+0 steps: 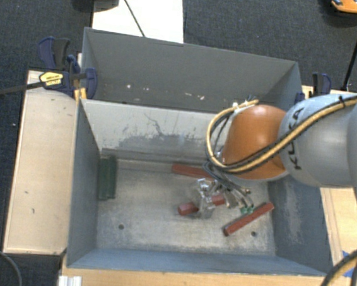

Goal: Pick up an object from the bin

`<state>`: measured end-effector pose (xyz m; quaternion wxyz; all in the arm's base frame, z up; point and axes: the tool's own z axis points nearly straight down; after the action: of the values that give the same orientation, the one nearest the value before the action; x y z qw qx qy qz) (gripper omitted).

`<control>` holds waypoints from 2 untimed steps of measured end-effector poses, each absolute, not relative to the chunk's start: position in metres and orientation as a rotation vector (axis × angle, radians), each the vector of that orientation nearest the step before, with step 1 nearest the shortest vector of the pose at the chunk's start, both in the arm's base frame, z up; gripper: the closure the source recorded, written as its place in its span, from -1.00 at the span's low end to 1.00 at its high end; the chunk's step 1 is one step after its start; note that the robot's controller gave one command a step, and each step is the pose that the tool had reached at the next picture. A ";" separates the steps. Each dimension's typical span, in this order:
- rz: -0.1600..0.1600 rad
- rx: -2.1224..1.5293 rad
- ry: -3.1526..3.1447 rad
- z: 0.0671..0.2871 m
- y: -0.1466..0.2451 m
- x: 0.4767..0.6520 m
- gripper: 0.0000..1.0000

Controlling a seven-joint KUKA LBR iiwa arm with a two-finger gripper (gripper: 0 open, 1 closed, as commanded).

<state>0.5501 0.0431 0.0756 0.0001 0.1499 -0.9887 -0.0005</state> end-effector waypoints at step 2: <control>-0.001 0.469 -3.109 0.102 0.043 0.551 1.00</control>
Offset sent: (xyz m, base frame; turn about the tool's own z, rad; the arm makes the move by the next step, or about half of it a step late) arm 0.0000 0.0000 0.0431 0.0000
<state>0.5507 0.0432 0.1018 -0.0010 0.1491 -0.9888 -0.0002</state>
